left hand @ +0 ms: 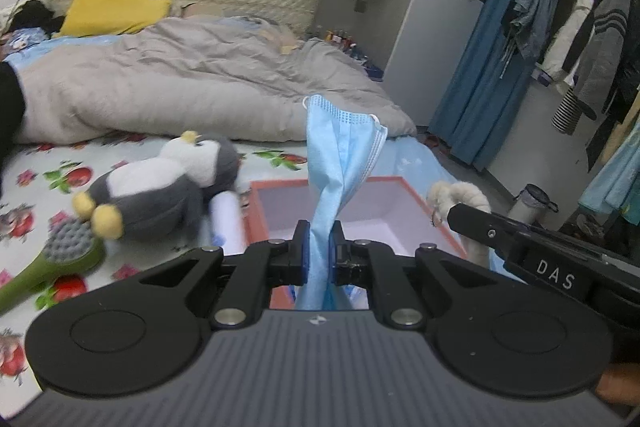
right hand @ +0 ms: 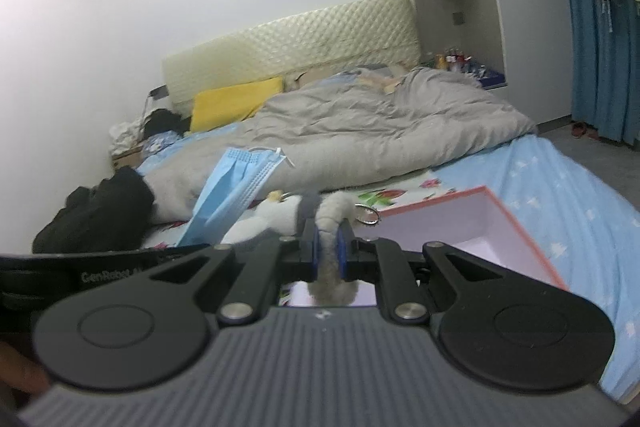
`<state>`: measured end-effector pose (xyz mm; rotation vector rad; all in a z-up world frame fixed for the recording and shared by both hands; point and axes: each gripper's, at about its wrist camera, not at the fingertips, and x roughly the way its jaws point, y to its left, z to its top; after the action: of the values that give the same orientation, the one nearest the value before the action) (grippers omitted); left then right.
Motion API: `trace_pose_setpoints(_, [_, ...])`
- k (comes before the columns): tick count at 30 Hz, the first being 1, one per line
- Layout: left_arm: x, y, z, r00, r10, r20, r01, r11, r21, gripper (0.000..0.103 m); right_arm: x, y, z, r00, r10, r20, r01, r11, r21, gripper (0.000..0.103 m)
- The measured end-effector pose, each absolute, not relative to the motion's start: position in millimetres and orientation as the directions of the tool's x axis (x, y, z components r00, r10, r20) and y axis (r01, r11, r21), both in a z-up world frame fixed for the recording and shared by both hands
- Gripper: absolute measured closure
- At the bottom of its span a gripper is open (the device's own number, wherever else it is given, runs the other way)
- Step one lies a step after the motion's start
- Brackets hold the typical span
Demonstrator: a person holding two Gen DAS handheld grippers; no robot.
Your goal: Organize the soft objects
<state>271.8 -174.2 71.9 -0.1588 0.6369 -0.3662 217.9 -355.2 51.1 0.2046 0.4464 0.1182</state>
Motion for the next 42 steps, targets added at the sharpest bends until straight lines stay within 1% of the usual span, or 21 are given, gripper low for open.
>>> trace_pose_setpoints(3, [291,-200,68,0.726,-0.397,-0.561,0.304,0.918,-0.255,0.092,230,-375,47,0.895,0.137,-0.424,-0.045,0.975,0.218,0.091])
trace_pose_setpoints(8, [327,-238,43,0.680,-0.411,-0.607,0.331,0.911,-0.246,0.092,252,-409,24,0.877,0.094,-0.472,0.020,0.973,0.231,0.091])
trace_pose_setpoints(11, [351,-257,21,0.631,-0.428,-0.646,0.345,0.902,-0.261,0.092,265,-427,6,0.856,0.079,-0.511,0.056,0.969,0.243,0.091])
trace_pose_setpoints(15, [381,-280,-13,0.579,-0.419,-0.700,0.354,0.902,-0.247,0.092,283,-448,-28,0.809,0.052,-0.586,0.115,0.963,0.243,0.091])
trace_pose_setpoints(23, [418,-297,-78,0.473,-0.390,-0.790,0.363,0.903,-0.228,0.091,304,-465,-89,0.696,0.024,-0.718,0.199,0.954,0.225,0.090])
trace_pose_setpoints(26, [422,-298,-89,0.451,-0.389,-0.803,0.358,0.903,-0.236,0.091,309,-465,-102,0.668,0.030,-0.743,0.207,0.952,0.224,0.090])
trace_pose_setpoints(30, [423,-298,-93,0.452,-0.385,-0.805,0.365,0.903,-0.227,0.091,312,-463,-106,0.664,0.029,-0.747,0.208,0.953,0.222,0.089])
trace_pose_setpoints(32, [418,-297,-88,0.458,-0.371,-0.808,0.359,0.908,-0.214,0.084,313,-465,-107,0.664,0.023,-0.747,0.215,0.952,0.220,0.088])
trace_pose_setpoints(34, [412,-294,-79,0.473,-0.365,-0.802,0.348,0.913,-0.211,0.055,313,-468,-105,0.665,0.028,-0.747,0.218,0.949,0.229,0.085])
trace_pose_setpoints(35, [409,-293,-74,0.489,-0.365,-0.792,0.349,0.914,-0.206,0.053,311,-469,-103,0.666,0.031,-0.746,0.223,0.945,0.238,0.079])
trace_pose_setpoints(36, [406,-293,-68,0.503,-0.366,-0.783,0.359,0.912,-0.197,0.052,308,-470,-100,0.669,0.028,-0.743,0.228,0.943,0.241,0.067])
trace_pose_setpoints(38, [399,-291,-54,0.516,-0.373,-0.771,0.375,0.908,-0.189,0.052,300,-470,-89,0.684,0.017,-0.730,0.234,0.942,0.241,0.057])
trace_pose_setpoints(42, [381,-283,-23,0.547,-0.402,-0.734,0.391,0.898,-0.202,0.049,286,-467,-61,0.720,-0.003,-0.694,0.227,0.946,0.232,0.056])
